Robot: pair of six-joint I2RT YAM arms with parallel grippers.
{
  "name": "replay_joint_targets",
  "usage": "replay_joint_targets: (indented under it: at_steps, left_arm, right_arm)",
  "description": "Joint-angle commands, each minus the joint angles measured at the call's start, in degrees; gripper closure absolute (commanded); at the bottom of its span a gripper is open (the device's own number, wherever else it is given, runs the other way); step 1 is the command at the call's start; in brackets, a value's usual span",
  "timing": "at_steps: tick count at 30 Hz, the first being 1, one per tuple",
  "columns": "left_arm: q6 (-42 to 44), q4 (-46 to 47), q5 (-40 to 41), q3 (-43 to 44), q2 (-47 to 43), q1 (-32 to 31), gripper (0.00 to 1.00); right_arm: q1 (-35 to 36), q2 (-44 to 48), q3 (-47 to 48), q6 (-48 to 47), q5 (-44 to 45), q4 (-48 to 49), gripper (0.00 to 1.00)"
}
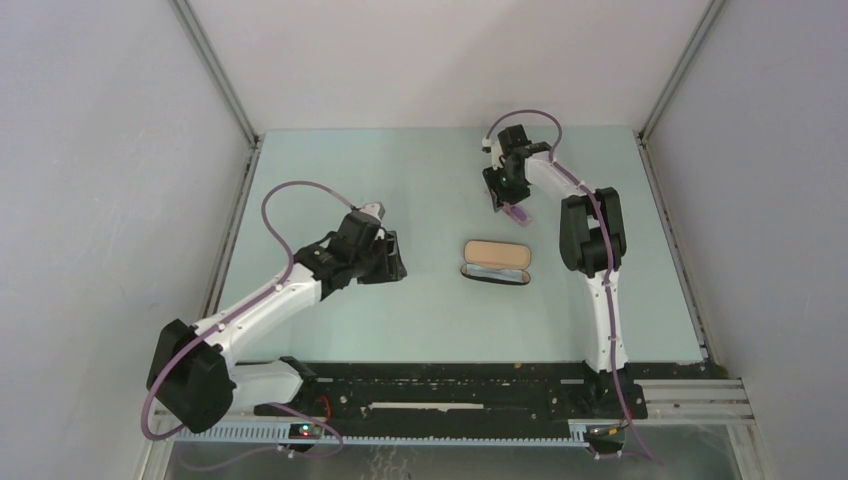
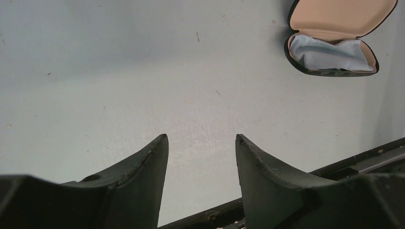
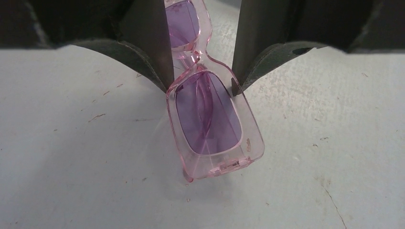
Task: Organize the sunglasses
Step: Pick up the sunglasses from the center of the board.
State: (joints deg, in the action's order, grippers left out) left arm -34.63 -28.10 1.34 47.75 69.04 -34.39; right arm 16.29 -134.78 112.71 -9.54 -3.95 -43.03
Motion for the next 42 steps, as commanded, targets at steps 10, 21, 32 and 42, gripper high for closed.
replay_joint_targets:
  at_steps: [10,21,32,42]
  left_arm:
    - [-0.37,0.06,1.05,-0.99,-1.54,-0.41,0.41]
    - [0.13,0.28,0.28,0.34,-0.28,-0.59,0.41]
    - [0.61,0.92,-0.66,2.92,2.2,-1.31,0.41]
    - [3.44,3.13,-3.53,16.37,17.04,-1.38,0.41]
  right_arm:
    - [-0.05,4.18,-1.62,3.96,0.68,1.6,0.59]
    - [-1.53,11.32,-7.06,11.56,1.53,5.88,0.78]
    - [-4.18,16.58,-12.48,16.92,1.86,9.15,0.92]
    - [-6.76,29.41,-23.46,26.78,-0.03,11.35,0.92]
